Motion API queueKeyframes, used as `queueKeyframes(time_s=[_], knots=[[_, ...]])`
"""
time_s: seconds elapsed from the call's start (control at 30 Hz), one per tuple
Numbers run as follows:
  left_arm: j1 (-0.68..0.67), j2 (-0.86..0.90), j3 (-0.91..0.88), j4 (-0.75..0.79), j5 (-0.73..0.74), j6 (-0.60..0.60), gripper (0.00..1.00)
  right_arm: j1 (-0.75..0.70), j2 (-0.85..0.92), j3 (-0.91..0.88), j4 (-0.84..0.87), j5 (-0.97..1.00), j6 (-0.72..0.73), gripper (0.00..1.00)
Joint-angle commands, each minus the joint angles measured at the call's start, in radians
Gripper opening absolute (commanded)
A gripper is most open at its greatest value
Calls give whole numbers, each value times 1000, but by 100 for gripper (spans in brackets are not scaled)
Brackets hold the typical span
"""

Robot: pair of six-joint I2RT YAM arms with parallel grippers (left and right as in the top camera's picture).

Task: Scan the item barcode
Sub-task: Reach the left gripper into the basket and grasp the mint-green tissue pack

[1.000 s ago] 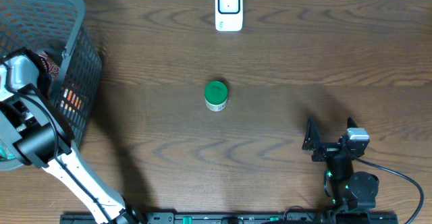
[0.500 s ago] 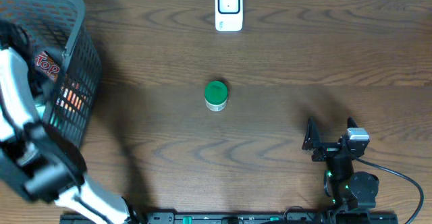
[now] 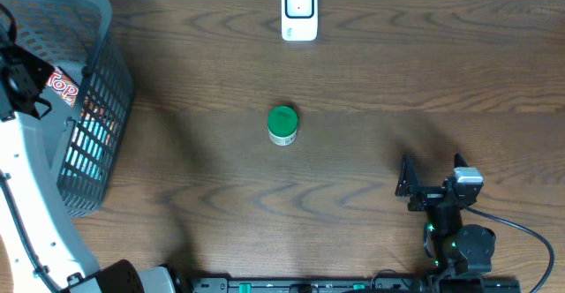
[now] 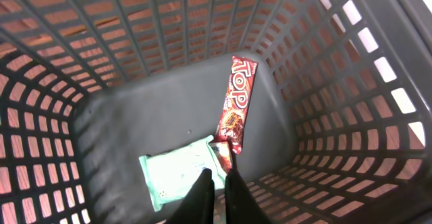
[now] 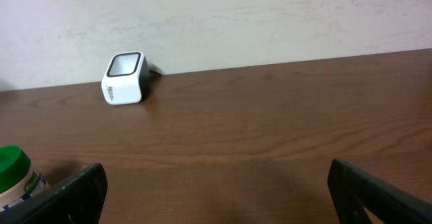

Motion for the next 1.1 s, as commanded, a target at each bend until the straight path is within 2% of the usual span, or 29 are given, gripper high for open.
queueKeyframes(time_s=[0.0, 0.03, 0.07, 0.1, 0.2, 0.4, 0.6, 0.77, 1.07], knots=[[2, 38, -14, -13, -6, 13, 55, 8, -5, -2, -3, 4, 1, 99], [2, 52, -25, -13, -6, 10, 66, 8, -5, -2, -3, 4, 1, 99], [2, 68, -34, -14, -6, 9, 71, 8, -5, -2, -3, 4, 1, 99], [2, 84, -40, -14, -6, 9, 83, 8, -5, -2, -3, 4, 1, 99], [4, 146, -45, -24, -8, 10, 92, 8, -5, -2, -3, 4, 1, 99], [9, 299, -45, -82, -8, -27, 99, 8, -5, -2, -3, 4, 1, 99], [8, 413, -45, -113, 35, -235, 98, 8, -5, -2, -3, 4, 1, 99], [9, 459, -45, -104, 70, -327, 98, 8, -5, -2, -3, 4, 1, 99], [9, 571, -46, -96, 66, -344, 98, 8, -5, -2, -3, 4, 1, 99]])
